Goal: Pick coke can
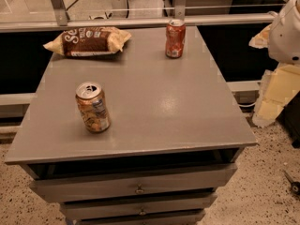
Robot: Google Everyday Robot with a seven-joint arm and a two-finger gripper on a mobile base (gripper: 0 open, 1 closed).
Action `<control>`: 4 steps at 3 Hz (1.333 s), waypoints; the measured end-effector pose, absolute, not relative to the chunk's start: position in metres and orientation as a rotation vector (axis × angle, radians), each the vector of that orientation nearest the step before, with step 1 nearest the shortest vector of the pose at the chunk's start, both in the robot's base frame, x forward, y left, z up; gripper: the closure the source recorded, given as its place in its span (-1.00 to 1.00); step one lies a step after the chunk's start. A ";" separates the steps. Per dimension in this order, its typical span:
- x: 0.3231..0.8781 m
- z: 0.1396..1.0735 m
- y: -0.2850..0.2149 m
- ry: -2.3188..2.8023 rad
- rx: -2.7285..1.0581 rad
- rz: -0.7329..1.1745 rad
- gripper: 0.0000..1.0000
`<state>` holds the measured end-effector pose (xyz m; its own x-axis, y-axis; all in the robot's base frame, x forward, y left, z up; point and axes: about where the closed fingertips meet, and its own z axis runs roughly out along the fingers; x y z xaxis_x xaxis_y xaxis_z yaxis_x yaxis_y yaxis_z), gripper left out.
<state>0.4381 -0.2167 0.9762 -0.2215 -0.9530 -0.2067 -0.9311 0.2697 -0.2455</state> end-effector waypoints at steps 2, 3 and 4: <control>0.457 0.963 -0.218 2.207 -1.676 -0.093 -1.00; 0.526 0.932 -0.224 2.113 -1.533 -0.021 -1.00; 0.585 0.913 -0.224 2.046 -1.429 0.064 -1.00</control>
Offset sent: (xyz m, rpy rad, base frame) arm 0.0661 -0.0058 -0.0500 0.1232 -0.1088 -0.0493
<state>0.5849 -0.2238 0.9129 -0.2097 -0.8286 -0.5191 -0.8596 0.4093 -0.3060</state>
